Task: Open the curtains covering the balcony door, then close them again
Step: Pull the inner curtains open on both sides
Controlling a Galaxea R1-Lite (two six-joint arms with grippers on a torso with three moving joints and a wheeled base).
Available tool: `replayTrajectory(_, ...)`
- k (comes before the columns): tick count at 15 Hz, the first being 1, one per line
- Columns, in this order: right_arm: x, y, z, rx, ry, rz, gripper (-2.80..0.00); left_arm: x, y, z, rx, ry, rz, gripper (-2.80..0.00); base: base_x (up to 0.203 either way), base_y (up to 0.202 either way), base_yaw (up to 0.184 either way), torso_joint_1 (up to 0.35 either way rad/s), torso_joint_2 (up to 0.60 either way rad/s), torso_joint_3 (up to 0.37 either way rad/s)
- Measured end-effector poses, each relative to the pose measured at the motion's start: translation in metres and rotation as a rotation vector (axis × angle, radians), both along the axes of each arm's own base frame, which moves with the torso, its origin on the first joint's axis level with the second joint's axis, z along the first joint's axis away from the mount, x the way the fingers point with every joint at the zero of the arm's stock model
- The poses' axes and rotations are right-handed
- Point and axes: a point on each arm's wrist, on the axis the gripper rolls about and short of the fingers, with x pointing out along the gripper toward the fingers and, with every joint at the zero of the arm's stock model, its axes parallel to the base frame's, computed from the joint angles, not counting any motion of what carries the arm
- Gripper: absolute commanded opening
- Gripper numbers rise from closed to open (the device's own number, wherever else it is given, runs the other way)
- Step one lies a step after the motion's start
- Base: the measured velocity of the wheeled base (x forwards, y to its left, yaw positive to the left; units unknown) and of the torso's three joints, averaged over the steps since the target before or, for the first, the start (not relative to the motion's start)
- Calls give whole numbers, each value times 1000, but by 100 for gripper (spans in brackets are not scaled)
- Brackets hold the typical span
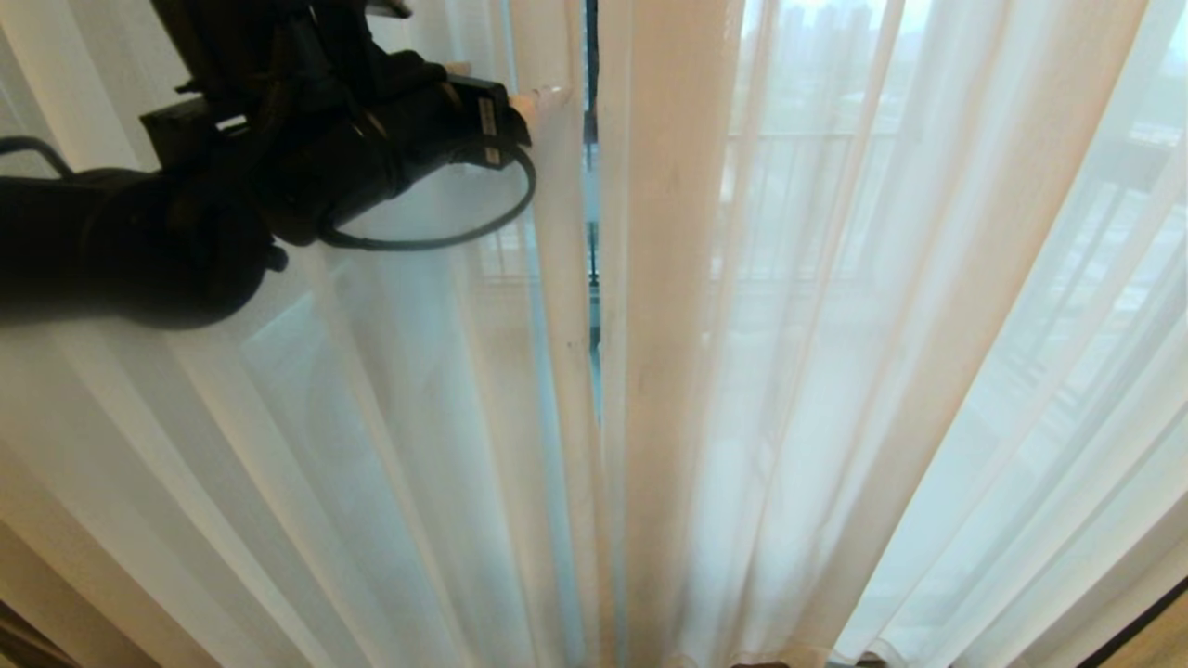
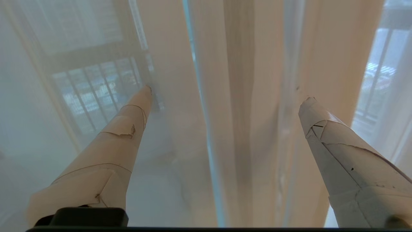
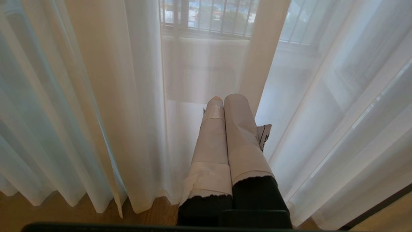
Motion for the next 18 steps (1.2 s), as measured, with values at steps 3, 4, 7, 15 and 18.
replayTrajectory(3,0,0,0,0,0,0,-280,14,-4,-10,8,-28,13,0,0,0,0,0,0,0)
replayTrajectory(4,0,0,0,0,0,1,-280,19,-5,-12,0,-50,17,0,0,0,0,0,0,0)
replayTrajectory(7,0,0,0,0,0,0,-280,29,-9,-22,15,-56,25,0,0,0,0,0,0,0)
replayTrajectory(15,0,0,0,0,0,0,-280,42,-14,-39,33,-17,63,0,0,0,0,0,0,0)
replayTrajectory(18,0,0,0,0,0,0,-280,44,-15,-42,36,-10,67,0,0,0,0,0,0,0)
